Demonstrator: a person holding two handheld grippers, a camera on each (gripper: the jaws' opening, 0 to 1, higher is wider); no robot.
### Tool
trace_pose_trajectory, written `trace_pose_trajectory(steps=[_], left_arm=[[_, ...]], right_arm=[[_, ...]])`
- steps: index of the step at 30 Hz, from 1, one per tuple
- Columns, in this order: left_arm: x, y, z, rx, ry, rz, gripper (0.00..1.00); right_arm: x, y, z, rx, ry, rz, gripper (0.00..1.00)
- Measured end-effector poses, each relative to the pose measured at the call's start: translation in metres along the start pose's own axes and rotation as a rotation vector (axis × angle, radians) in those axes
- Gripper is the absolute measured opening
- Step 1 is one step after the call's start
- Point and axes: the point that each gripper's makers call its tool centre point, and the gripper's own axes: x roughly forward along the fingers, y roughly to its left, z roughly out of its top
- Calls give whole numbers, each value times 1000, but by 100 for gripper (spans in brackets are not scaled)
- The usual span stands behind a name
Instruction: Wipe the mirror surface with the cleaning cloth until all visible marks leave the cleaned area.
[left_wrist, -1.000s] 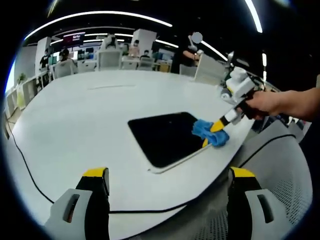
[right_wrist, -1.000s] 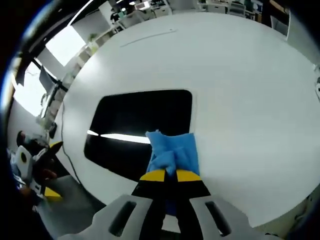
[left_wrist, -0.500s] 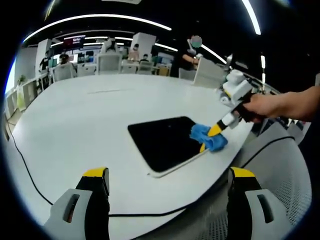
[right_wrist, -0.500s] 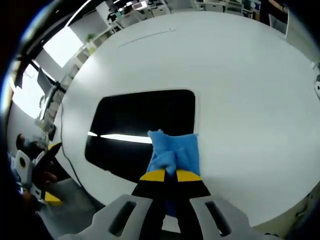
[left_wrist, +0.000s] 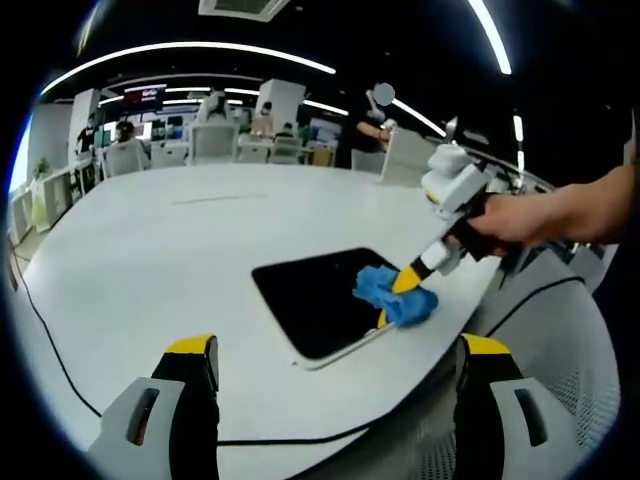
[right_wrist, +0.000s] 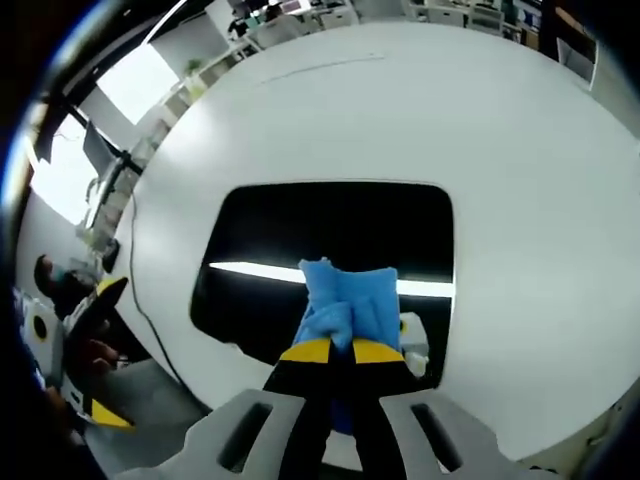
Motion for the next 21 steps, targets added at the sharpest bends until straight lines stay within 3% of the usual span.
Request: trace_pose_trajectory(steps=[12,21], left_arm=[[1,1,-6,-13,29,0,99],[0,2,-6,-6,26,2,99]], right_arm=[[17,52,5,-78,22,43,0],[24,74,7,-113,24,56,0]])
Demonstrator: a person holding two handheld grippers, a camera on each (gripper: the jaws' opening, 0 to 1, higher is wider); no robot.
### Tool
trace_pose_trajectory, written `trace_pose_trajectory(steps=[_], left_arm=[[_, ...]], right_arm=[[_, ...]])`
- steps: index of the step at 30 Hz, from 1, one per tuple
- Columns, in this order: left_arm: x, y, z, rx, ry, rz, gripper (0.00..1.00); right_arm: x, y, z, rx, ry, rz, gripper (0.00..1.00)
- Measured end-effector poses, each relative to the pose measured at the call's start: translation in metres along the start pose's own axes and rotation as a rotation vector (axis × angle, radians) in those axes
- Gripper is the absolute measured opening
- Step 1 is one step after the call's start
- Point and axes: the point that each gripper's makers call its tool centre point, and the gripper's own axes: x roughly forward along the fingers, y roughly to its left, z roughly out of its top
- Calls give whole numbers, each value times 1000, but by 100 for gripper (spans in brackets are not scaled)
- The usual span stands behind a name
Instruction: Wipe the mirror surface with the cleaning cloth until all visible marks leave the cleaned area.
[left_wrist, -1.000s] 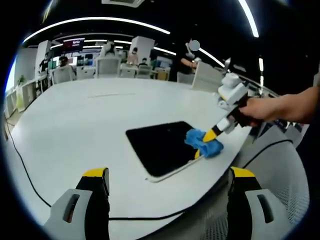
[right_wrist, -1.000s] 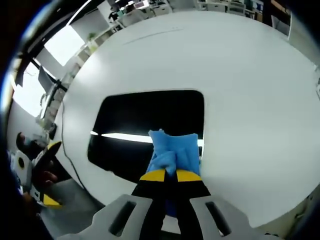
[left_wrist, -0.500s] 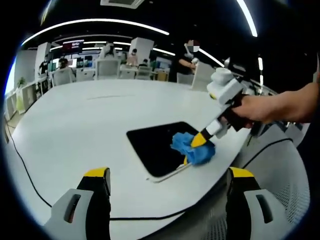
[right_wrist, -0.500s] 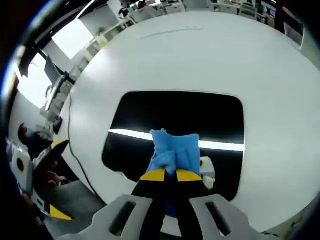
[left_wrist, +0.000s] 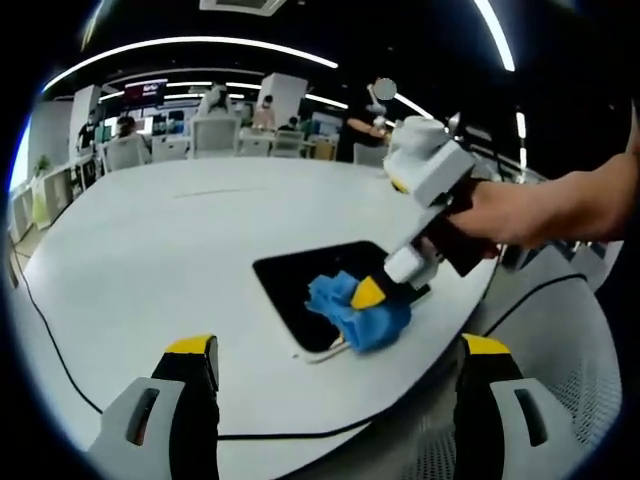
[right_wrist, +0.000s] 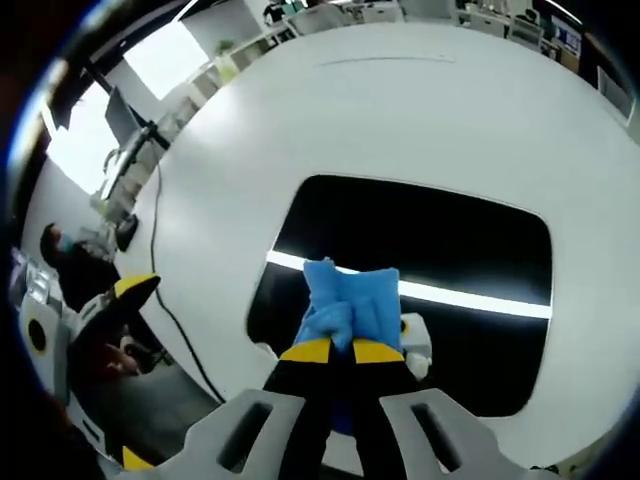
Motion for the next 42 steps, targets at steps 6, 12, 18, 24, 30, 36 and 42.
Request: trace_pose_trajectory(steps=[6,12,18,24,30,36,42], left_arm=[[0,-1,0,-4,2,-6,99],[1,0,0,-4,-2,-4,99],[0,2,3,5,-16,10,99],[0,1,1,-1,-9,5,99],[0,1,0,0,-5,1,99],[0,0,0,-2,-4,-2,99],[0,0,1,-5,-9,-6,99]], right_arm=[[5,12,5,-8,0,14,0],[11,21,9,19,-2,5,0],[14,30,11,8,1,1,0],[19,39,15,3,19,4,0],[22,50,16,-6,39,19,0],[23,55,16,-61,50,-4,0],[23,54,16,-68,48,3,0]])
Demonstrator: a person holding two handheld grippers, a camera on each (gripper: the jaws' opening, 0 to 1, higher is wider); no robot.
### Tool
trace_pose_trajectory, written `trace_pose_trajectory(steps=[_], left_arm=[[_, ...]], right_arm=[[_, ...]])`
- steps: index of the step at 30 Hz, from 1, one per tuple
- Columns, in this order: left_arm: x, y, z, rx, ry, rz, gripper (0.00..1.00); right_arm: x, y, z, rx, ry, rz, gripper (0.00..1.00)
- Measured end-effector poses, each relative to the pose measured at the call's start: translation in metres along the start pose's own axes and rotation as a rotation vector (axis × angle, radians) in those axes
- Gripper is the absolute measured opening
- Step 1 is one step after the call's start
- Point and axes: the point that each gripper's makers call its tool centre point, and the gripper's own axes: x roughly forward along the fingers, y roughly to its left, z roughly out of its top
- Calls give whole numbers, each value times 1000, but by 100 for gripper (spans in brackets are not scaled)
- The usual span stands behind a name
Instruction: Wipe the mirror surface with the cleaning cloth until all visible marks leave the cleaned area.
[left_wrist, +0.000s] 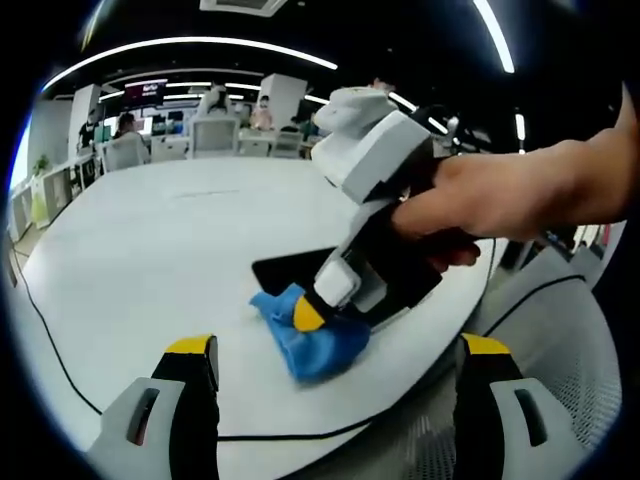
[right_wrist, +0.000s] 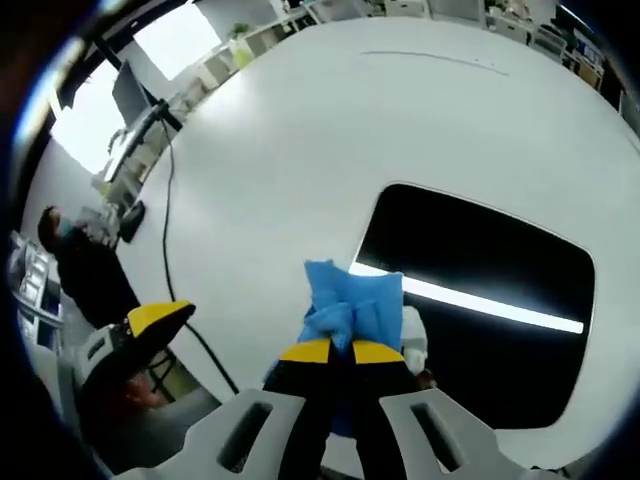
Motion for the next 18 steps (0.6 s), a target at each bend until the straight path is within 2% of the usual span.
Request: trace_pose_trajectory(steps=[7,18], left_arm=[[1,-2,1,0,-2,-7,99],[1,-1,0,-4,0,-5,99]], right_arm=[[0,-1,0,-32,-4,18,0],[1,-3,6,-33,1,13,0]])
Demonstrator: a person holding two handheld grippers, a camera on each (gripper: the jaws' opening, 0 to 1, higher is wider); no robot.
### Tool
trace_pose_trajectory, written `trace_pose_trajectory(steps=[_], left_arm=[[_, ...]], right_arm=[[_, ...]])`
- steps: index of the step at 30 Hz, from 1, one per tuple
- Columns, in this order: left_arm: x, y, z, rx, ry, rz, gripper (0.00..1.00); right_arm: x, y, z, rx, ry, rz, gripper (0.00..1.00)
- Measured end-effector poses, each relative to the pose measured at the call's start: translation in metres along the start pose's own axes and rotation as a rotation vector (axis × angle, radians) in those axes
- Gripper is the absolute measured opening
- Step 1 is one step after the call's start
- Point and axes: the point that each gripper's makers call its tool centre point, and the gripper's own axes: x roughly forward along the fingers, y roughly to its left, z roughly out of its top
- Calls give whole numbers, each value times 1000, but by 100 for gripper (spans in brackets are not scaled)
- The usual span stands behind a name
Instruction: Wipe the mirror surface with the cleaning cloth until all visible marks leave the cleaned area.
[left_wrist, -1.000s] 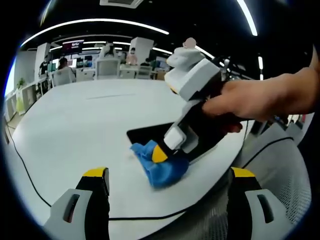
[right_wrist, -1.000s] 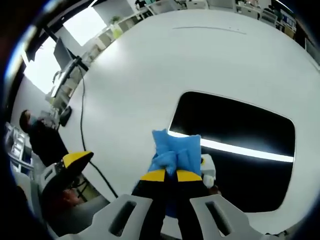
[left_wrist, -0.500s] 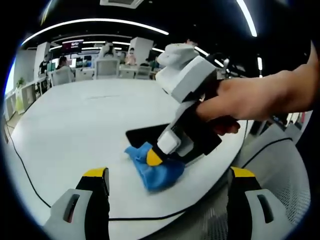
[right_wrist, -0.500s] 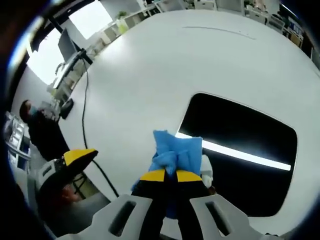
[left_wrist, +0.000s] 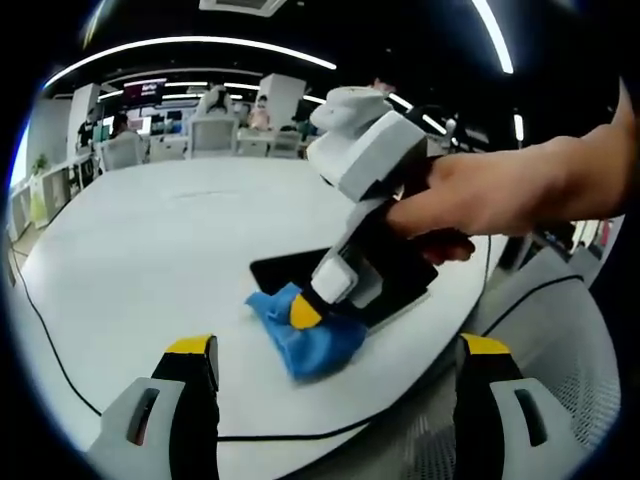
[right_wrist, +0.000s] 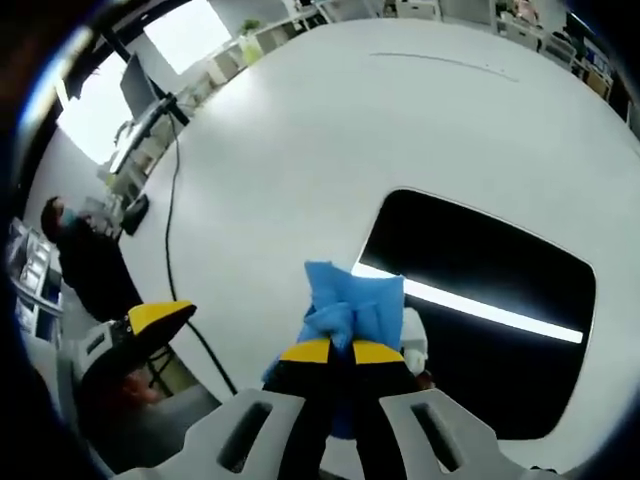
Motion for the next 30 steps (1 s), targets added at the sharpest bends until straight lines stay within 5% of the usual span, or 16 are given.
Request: trace_pose_trajectory(steps=[17,30], left_arm=[[-1,4,0,-8,-2,21,99],[-2,4,0,-8,3,24,99]], right_arm=[[7,-11,27,11,-14,2,0],[18,-27,64,-5,18,6,0]])
